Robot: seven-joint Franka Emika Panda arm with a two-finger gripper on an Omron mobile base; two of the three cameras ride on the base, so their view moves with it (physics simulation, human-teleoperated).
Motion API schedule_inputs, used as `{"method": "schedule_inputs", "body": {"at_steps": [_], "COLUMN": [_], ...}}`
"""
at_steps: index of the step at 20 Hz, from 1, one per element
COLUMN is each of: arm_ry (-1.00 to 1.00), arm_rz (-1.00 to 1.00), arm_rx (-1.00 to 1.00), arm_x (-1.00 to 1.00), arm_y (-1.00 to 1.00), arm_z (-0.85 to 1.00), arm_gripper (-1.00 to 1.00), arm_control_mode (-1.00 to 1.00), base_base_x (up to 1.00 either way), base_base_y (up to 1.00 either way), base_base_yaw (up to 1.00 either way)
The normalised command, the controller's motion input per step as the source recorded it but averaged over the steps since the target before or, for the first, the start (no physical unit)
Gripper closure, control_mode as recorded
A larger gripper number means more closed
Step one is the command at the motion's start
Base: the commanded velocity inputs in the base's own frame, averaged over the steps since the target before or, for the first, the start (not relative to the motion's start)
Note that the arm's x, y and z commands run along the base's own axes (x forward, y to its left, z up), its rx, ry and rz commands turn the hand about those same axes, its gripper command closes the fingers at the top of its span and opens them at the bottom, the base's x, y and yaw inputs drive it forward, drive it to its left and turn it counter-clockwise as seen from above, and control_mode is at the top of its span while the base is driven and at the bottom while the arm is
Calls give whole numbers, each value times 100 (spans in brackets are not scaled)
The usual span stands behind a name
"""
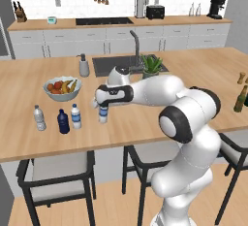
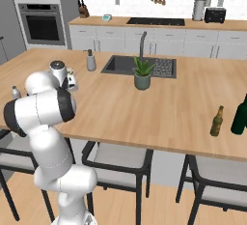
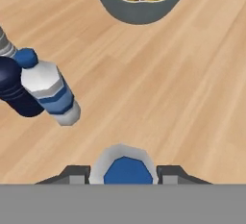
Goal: Move the plastic bottles in the middle to the plastics group, and the glass bottles in the middle to the glass group.
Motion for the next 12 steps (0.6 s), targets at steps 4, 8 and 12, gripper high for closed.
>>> {"method": "schedule_inputs", "body": {"at_steps": [4, 8, 12], "arm_ry": [-1, 3, 0], "arm_rz": [12, 30, 25], "arm_rx": [0, 0, 0], "arm_x": [32, 22, 0], "arm_y": [48, 27, 1], "arm_z": [0, 2, 1], "arm_gripper": [100, 100, 100], "arm_control_mode": [-100, -100, -100], "base_base_x": [0, 0, 0], "base_base_y": [0, 0, 0], "base_base_yaw": [0, 0, 0]}}
